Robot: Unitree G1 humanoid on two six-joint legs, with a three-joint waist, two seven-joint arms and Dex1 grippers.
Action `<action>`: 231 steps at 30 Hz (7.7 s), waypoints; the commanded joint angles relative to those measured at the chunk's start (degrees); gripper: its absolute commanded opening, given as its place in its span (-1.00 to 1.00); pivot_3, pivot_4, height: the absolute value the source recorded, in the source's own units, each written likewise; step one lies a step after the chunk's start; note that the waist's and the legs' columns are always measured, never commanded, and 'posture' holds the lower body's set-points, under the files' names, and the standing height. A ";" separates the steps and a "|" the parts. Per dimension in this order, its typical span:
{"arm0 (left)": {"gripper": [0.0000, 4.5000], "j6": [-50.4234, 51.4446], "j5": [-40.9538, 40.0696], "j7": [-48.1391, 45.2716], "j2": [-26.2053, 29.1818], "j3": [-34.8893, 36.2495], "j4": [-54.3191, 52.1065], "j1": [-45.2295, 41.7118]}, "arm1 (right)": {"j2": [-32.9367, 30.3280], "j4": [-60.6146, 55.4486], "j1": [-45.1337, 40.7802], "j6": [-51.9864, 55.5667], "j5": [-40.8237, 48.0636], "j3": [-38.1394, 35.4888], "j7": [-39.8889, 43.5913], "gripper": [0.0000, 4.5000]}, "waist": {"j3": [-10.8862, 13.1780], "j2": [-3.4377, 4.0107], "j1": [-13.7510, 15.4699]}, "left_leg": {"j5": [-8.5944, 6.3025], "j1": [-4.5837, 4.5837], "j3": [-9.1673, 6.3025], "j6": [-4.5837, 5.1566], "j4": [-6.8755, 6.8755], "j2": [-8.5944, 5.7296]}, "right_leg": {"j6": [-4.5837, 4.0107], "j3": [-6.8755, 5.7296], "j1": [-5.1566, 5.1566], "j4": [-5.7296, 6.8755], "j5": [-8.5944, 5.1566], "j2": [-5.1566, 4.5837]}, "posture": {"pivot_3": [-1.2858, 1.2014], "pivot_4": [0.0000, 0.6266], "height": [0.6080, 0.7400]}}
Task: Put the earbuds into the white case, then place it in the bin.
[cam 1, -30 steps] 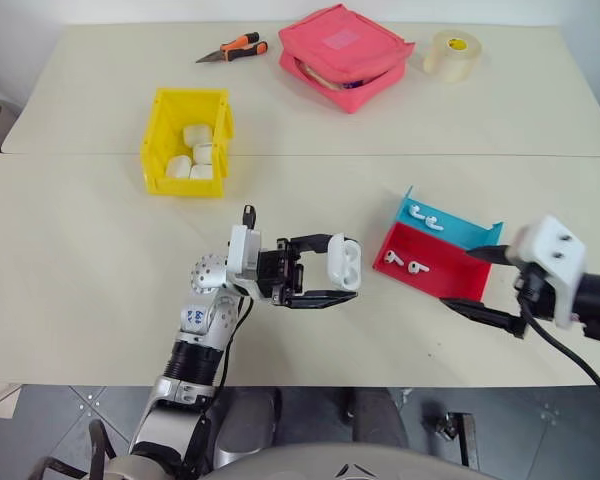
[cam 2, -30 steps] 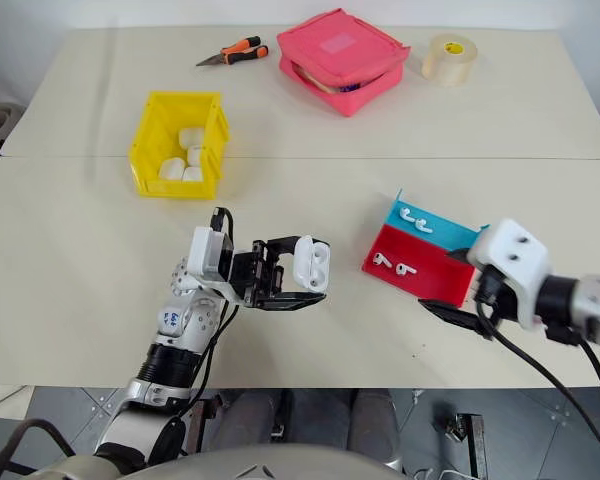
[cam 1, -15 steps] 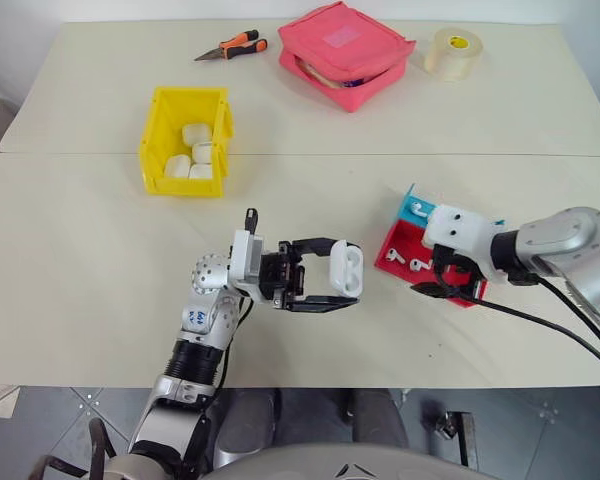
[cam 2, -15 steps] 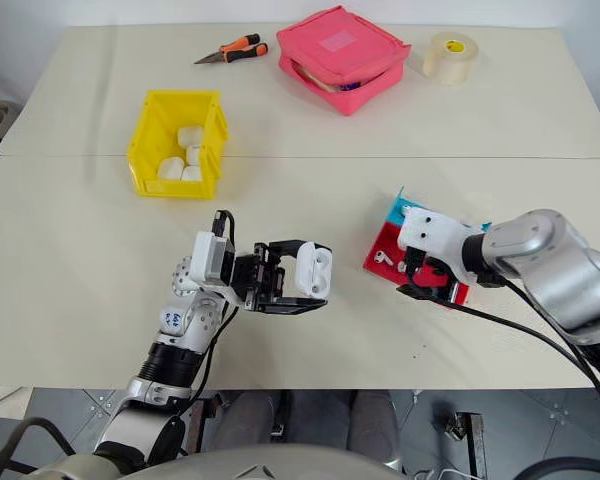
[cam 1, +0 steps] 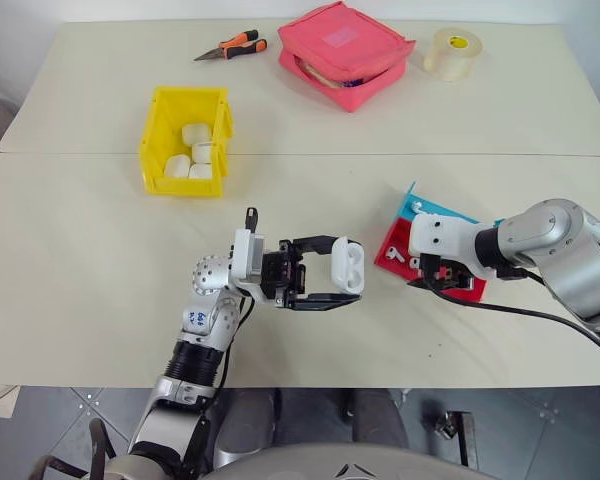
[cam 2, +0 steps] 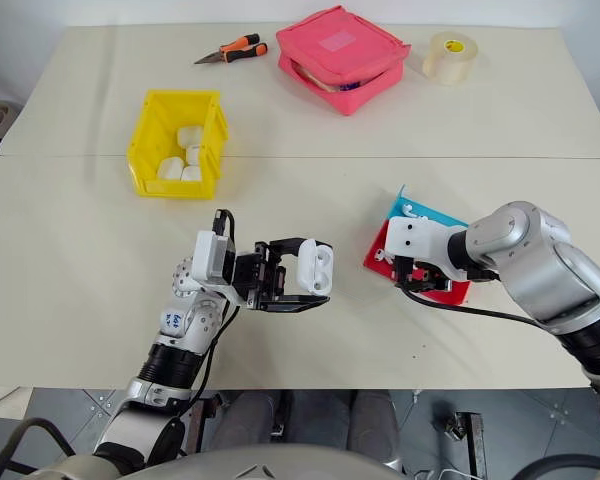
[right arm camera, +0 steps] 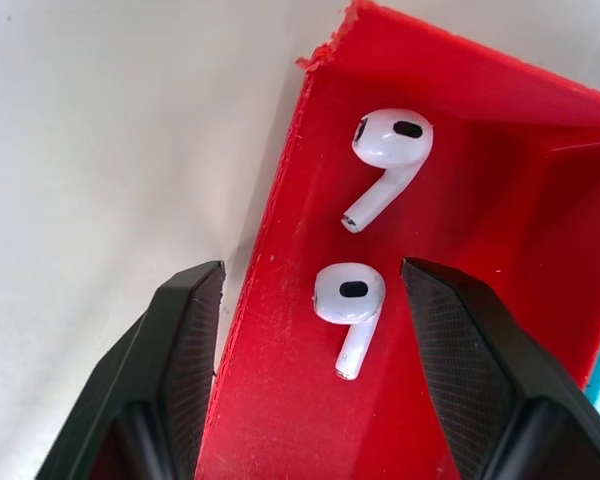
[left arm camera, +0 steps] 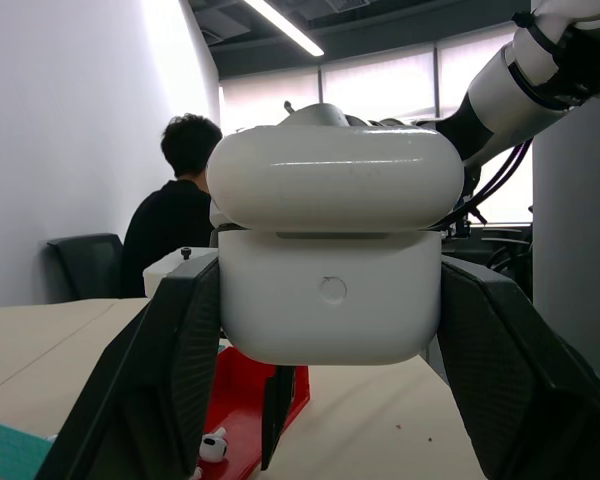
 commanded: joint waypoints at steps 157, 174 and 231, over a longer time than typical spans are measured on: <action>0.24 1.27 0.51 1.36 3.83 6.57 5.36 -3.74 | 1.16 18.93 12.94 -13.20 17.84 -33.46 -3.43 0.99 | -0.02 0.06 -0.12 | 0.02 0.15 0.16 0.00 0.04 0.06 | 0.03 0.10 0.09 0.07 0.05 0.04 | 0.03 -0.52 1.00; 0.24 0.63 0.79 3.58 1.60 5.10 2.58 -2.11 | 14.94 57.80 -22.05 -32.17 -10.57 -5.17 5.94 0.99 | -0.02 0.06 -1.03 | 0.02 -0.02 0.12 -0.02 -0.02 0.03 | 0.05 -0.01 -0.05 -0.02 0.06 0.03 | 0.03 -0.52 1.00; 0.24 1.11 0.40 3.87 0.45 4.10 3.79 -4.60 | 11.90 35.44 -10.88 -18.21 -0.54 -25.76 12.81 -0.74 | -0.01 0.12 -1.17 | 0.03 -0.15 0.04 -0.07 0.06 0.01 | 0.05 -0.04 -0.13 0.03 0.06 -0.01 | 0.03 -0.52 1.00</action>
